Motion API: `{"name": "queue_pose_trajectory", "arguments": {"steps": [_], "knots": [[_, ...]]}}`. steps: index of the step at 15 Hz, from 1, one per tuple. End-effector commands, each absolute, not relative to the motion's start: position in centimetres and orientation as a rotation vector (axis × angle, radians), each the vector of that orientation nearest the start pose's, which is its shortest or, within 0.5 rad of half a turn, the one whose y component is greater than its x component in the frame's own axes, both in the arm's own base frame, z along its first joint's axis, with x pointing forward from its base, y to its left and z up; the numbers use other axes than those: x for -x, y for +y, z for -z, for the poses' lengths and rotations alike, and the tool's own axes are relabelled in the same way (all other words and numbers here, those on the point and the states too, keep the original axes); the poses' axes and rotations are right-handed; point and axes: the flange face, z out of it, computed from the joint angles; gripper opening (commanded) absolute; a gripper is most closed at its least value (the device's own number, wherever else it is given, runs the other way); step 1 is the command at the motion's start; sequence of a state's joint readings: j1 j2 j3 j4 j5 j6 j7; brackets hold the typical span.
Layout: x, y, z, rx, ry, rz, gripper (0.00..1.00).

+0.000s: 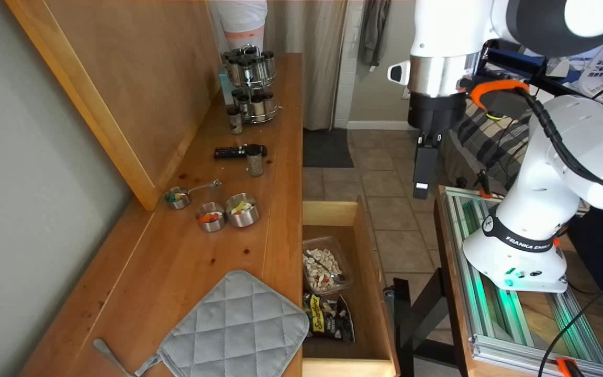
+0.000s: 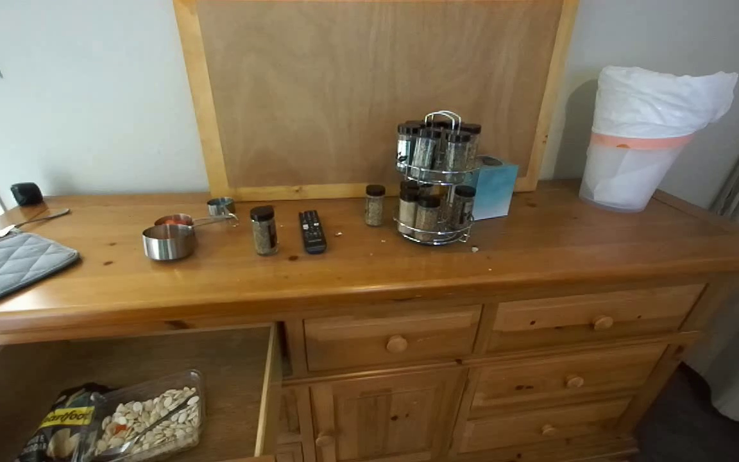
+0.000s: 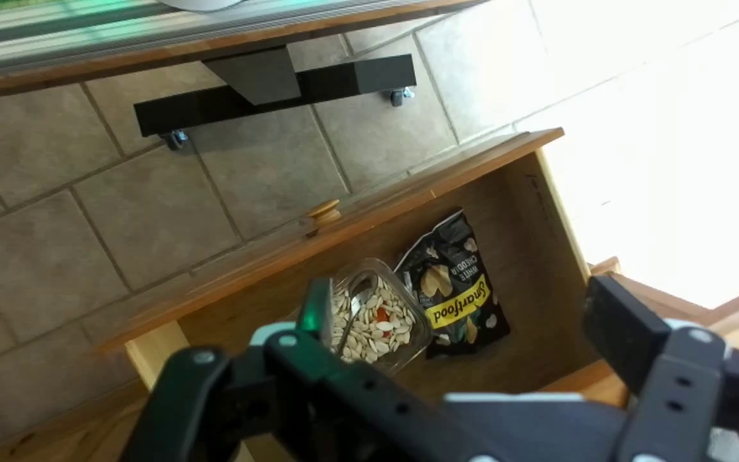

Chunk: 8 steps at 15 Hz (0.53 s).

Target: Close the top drawer of the cabinet

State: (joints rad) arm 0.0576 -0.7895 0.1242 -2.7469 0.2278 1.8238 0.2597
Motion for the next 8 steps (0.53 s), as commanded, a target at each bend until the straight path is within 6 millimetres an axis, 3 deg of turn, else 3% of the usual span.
{"name": "queue_pose_trajectory", "arguments": {"steps": [1, 8], "knots": [[-30.5, 7.0, -39.6, 3.091, 0.093, -0.25, 1.0], [-33.8, 4.8, -32.9, 3.104, -0.143, -0.299, 1.0]]}}
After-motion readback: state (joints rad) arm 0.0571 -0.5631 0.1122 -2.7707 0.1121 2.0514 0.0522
